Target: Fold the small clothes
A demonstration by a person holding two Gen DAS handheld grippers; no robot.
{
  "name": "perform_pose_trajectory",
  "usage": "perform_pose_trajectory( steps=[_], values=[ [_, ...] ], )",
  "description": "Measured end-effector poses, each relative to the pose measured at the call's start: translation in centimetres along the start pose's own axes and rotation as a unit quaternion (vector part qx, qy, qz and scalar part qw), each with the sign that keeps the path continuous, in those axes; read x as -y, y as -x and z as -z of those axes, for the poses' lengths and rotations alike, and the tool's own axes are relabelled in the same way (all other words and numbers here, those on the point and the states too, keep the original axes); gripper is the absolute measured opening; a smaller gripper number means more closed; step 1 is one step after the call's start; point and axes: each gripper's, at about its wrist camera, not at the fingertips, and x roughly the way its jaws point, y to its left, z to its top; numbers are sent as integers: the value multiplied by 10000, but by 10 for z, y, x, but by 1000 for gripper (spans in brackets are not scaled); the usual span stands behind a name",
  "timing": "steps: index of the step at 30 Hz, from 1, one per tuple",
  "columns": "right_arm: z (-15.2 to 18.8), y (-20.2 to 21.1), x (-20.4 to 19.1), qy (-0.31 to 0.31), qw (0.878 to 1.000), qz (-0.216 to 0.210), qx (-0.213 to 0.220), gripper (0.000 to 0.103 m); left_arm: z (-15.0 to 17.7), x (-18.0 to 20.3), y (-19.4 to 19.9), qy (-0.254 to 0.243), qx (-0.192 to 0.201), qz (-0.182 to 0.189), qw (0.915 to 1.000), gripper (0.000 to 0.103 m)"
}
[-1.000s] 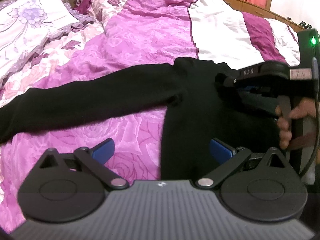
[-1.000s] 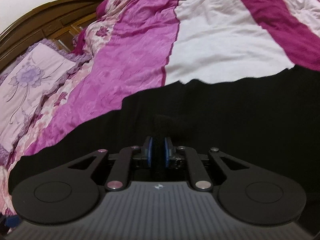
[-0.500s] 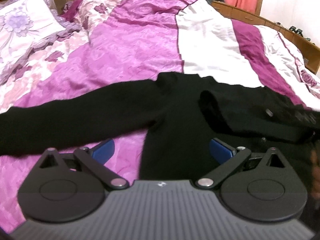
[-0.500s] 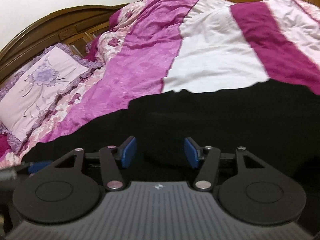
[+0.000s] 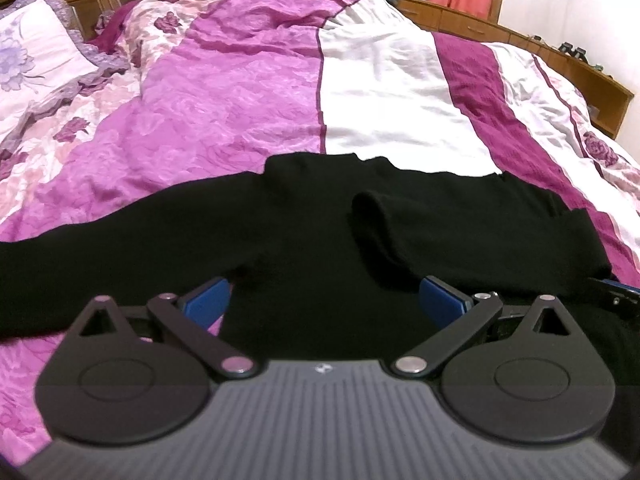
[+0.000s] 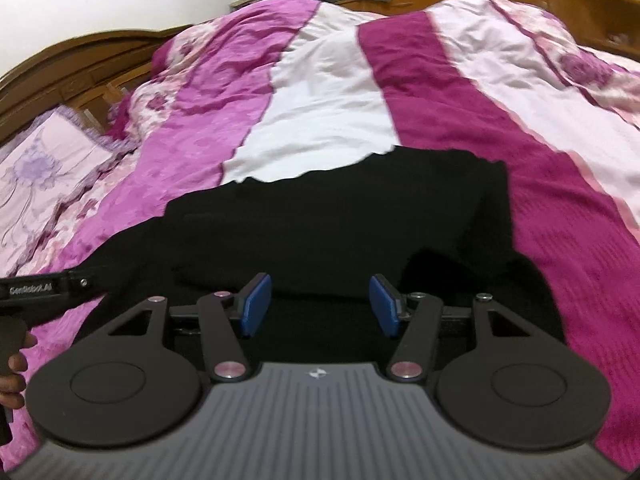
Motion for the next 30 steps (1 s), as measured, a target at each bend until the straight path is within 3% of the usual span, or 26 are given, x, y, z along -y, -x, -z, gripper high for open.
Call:
perform_pose_trajectory(
  steps=[14,24,30],
  values=[
    [22,-7,44,-846,9961,262,43,63,2,19,-8,-62,-43,98,9999,103],
    [33,-15,55,-1072,9939,233,125,63,-17,33,-38,-31,166,34,9999,103],
    [40,-16,55,-1011,9944,213,226,63,-24,31,-65,298,139,37,9995,103]
  ],
)
